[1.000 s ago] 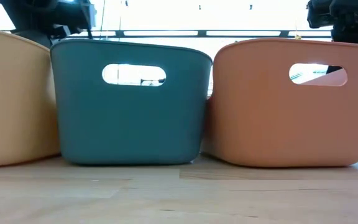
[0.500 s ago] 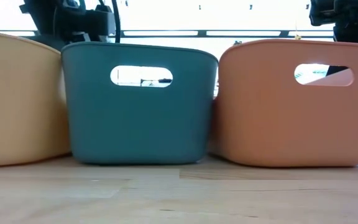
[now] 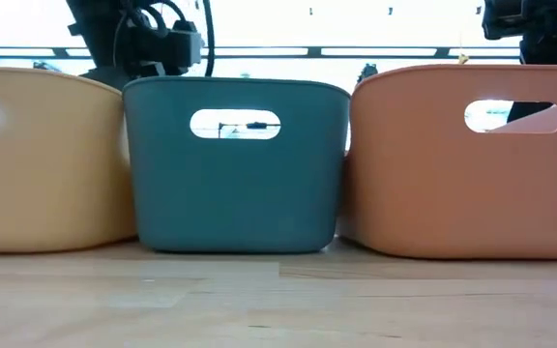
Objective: Sort candy
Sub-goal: Adjust the colored bins
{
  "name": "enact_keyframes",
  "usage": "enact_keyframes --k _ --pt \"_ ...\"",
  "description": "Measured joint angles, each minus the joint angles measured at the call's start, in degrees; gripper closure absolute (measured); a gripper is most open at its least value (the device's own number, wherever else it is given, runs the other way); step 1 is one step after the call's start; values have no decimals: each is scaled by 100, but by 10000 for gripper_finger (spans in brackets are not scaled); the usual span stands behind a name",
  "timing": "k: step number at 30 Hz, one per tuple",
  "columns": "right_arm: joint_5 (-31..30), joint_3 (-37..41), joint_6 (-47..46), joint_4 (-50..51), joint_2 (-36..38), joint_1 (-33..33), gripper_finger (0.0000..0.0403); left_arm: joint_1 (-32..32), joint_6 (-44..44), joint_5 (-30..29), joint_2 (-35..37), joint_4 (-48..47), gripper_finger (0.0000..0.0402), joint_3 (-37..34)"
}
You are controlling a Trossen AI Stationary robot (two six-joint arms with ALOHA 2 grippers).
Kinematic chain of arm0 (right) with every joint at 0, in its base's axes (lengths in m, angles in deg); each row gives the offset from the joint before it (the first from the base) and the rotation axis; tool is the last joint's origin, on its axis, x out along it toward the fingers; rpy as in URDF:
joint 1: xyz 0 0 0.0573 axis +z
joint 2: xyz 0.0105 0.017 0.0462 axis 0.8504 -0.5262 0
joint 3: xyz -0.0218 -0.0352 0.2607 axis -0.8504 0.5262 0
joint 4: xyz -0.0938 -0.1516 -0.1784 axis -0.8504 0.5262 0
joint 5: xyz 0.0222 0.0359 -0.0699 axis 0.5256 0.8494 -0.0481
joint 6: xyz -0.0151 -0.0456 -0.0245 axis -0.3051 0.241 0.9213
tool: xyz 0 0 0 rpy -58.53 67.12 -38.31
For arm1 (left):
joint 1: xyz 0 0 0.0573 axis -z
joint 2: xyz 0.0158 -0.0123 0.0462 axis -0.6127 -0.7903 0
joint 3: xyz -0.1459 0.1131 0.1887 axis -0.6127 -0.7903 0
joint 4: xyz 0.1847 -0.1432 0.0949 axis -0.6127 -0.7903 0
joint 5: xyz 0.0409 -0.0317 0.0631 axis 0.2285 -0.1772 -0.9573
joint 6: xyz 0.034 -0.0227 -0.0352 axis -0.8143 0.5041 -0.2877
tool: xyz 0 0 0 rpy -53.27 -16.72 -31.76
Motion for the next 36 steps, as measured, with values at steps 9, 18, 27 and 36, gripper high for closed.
enact_keyframes --k 9,18,27,36 --pt "-526 -244 169 38 15 280 403 150 387 63 -6 -1016 402 1004" --pt "-986 -875 2268 -1105 15 1291 403 1253 764 9 -4 -1000 402 2587" --pt "-302 -883 3523 -2597 -490 2020 403 2710 1089 -909 2 182 402 2715" --pt "-297 -881 3567 -2595 -1475 1654 403 3286 1457 -1763 -6 249 402 2703"
